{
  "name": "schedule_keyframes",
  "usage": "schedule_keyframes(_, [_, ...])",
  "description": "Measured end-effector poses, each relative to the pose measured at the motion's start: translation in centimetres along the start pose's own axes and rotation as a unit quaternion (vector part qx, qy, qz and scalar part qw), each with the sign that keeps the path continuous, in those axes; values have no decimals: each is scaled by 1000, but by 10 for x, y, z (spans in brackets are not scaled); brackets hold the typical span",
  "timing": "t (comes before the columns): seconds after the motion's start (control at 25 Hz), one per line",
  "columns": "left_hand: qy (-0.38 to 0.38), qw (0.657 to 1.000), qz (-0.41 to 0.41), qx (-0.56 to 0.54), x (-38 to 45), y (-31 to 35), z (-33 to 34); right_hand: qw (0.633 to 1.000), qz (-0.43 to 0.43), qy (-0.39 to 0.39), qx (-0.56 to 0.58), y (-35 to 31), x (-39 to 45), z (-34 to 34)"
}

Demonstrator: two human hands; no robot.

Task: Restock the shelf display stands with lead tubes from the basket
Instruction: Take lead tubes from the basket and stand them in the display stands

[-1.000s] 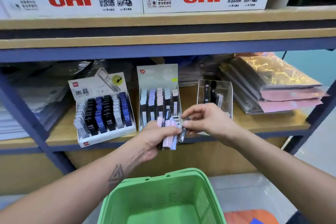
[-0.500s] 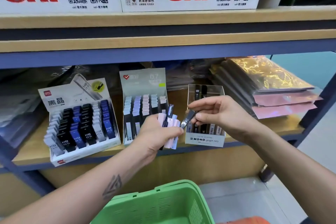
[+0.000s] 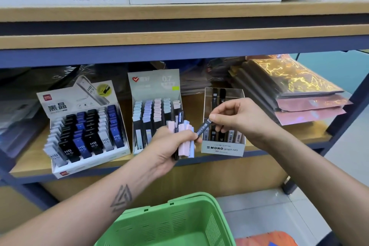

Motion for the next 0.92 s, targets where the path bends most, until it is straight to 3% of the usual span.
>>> schedule_keyframes(0.16, [3, 1000, -14, -26, 0, -2, 5, 999, 0, 30, 26, 0, 2, -11])
schedule_keyframes(0.24, [15, 998, -34, -53, 2, -5, 3, 996, -18, 85, -38, -5, 3, -35])
schedule_keyframes(0.32, [27, 995, -62, -77, 2, -9, 1, 976, -42, 127, -171, -11, 1, -50])
schedule_keyframes(0.48, [32, 991, -97, -92, 0, -16, -1, 920, -80, 122, -363, -9, 3, -24])
schedule_keyframes(0.76, [15, 988, -109, -107, -5, -18, 3, 853, -141, 117, -488, -5, 9, 6])
schedule_keyframes(0.92, [13, 987, -106, -119, -6, -16, 3, 837, -140, 119, -516, 3, 10, 19])
Point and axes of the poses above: each hand's wrist, its own x-axis towards the middle knuckle, its own z-axis out of the palm, y = z × x, the point moved 10 cm from there along x, towards the middle knuckle, and after that the axes turned 9 degrees about -x, right-handed, at the moved point
